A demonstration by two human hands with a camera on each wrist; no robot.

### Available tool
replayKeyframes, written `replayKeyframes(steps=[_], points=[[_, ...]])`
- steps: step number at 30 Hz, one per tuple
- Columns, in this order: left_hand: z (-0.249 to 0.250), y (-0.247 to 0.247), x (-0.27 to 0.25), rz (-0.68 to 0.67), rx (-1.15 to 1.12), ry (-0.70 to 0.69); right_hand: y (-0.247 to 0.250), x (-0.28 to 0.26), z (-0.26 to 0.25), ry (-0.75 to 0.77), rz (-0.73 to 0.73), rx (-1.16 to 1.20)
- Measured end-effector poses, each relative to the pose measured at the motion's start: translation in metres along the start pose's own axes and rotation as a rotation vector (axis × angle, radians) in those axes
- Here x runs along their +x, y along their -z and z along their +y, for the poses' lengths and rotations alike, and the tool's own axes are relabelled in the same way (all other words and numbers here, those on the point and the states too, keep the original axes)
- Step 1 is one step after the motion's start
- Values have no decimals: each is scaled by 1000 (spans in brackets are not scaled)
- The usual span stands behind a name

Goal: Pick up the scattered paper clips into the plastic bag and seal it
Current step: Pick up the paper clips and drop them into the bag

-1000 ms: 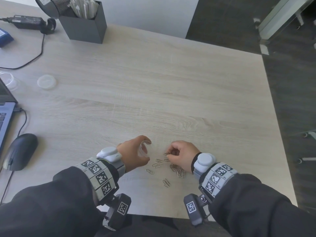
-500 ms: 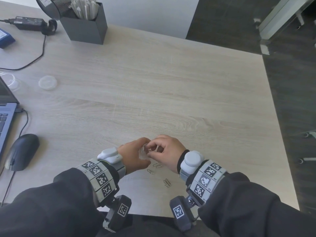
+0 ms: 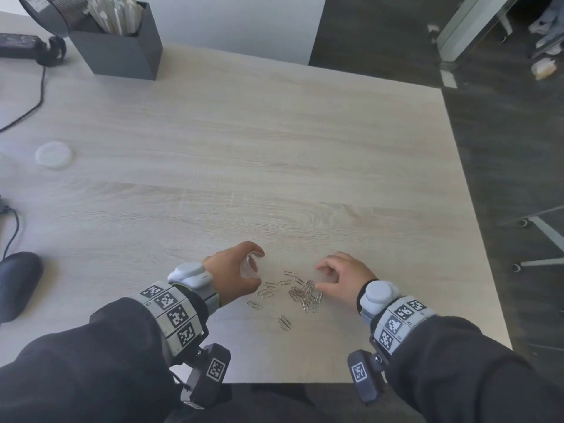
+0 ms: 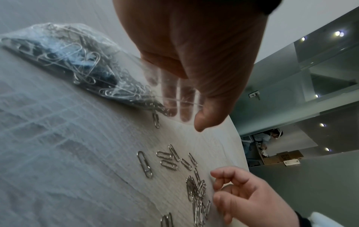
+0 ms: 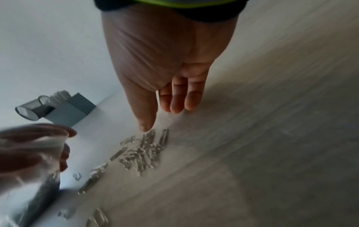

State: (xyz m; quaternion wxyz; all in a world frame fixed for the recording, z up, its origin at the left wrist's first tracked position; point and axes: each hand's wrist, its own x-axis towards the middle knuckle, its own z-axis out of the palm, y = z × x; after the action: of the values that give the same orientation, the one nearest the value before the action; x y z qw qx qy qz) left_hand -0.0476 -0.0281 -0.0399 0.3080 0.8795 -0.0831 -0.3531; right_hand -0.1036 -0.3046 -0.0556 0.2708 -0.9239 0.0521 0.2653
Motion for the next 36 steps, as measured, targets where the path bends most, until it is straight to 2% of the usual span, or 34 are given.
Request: replayKeyframes(steps=[5, 8, 17, 21, 36], points=[[4, -4, 3, -5, 19, -7, -5, -10, 5, 117, -144, -149], [5, -5, 2, -1, 21, -10, -6, -8, 8, 186, -154, -189], [2, -4, -4, 7, -2, -1, -13, 1, -12, 245, -161, -210], [0, -3, -5, 11, -7, 8, -18, 4, -24, 236, -151, -166], [-5, 0, -7, 35, -16, 3, -25, 14, -53, 198, -134, -276]])
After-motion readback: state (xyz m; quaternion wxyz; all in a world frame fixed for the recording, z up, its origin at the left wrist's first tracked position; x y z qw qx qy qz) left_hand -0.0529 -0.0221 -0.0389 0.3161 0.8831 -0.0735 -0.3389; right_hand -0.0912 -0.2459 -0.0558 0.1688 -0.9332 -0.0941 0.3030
